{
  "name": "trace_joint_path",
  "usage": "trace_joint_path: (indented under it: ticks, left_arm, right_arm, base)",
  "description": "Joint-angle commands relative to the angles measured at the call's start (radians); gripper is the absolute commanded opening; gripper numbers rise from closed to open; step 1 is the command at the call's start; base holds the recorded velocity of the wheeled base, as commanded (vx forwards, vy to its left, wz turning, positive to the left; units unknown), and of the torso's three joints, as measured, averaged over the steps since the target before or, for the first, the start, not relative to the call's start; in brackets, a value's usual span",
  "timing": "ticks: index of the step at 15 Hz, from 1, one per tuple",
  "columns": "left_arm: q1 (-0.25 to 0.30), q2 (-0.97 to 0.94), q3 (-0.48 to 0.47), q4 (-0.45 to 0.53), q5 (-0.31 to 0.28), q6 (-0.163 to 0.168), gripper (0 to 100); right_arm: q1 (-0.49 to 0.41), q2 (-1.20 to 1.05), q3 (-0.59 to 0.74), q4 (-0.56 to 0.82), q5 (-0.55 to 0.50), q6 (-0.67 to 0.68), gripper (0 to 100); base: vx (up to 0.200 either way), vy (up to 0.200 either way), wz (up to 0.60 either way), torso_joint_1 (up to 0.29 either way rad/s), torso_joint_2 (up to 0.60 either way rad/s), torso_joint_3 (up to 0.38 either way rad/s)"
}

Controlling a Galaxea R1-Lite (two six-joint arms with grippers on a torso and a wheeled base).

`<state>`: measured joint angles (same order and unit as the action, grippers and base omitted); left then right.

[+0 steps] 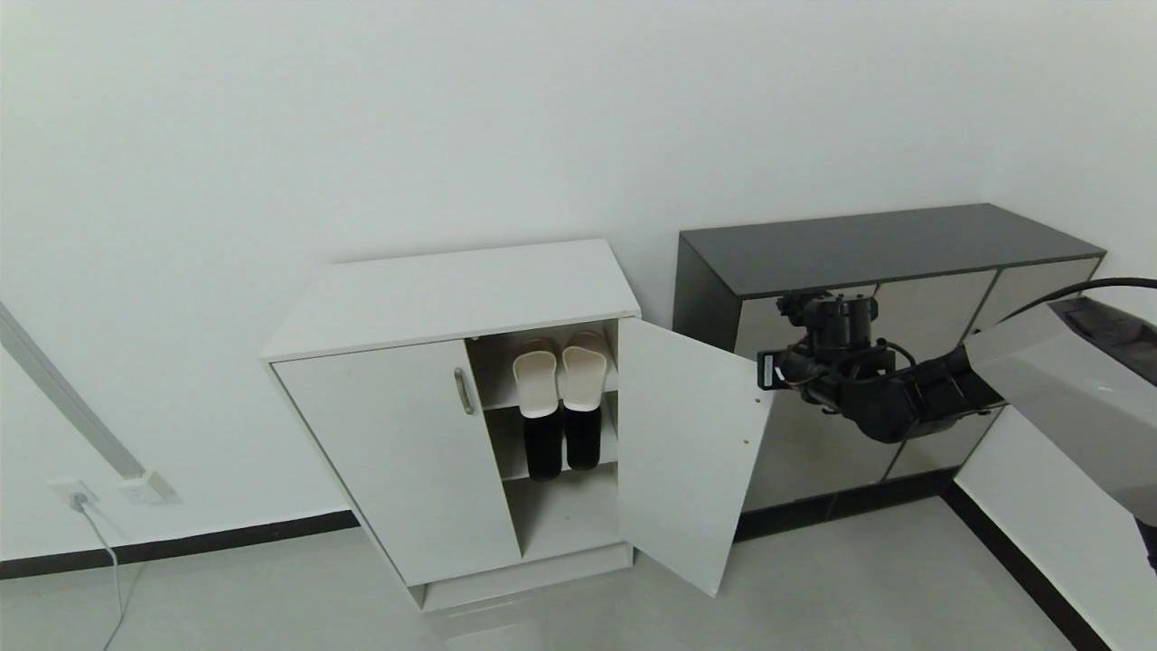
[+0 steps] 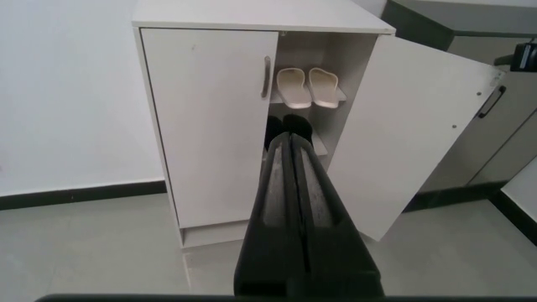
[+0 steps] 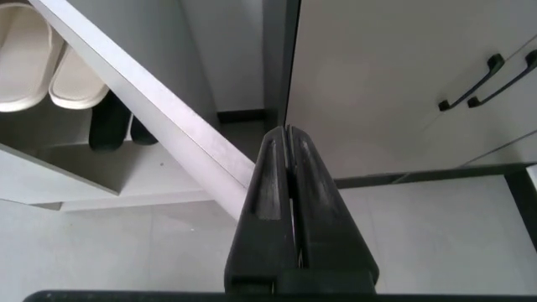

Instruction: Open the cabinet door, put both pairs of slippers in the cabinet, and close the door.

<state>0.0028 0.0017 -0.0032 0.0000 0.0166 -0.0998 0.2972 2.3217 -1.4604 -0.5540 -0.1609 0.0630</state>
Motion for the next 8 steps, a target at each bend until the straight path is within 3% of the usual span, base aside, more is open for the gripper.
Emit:
trace_joint_path:
  ticks: [1, 5, 8]
  left_arm:
    - [0.0, 0.0, 0.0, 0.0, 0.0, -0.001, 0]
    - [0.0, 0.001, 0.0, 0.0, 0.0, -0.001, 0]
    - [0.0, 0.0, 0.0, 0.0, 0.0, -0.001, 0]
  right_arm:
    - [0.002, -0.002, 0.008, 0.0, 0.0, 0.0, 0]
    - [0.017, -0.041, 0.054, 0.023, 0.0, -0.002, 0]
    - [0.079, -0.093, 0.138, 0.016, 0.001, 0.0, 0]
  base:
    - [0.0, 0.0, 0.0, 0.0, 0.0, 0.0]
    - [0.0, 0.0, 0.0, 0.0, 0.0, 0.0]
    - [0.0, 0.0, 0.0, 0.0, 0.0, 0.0]
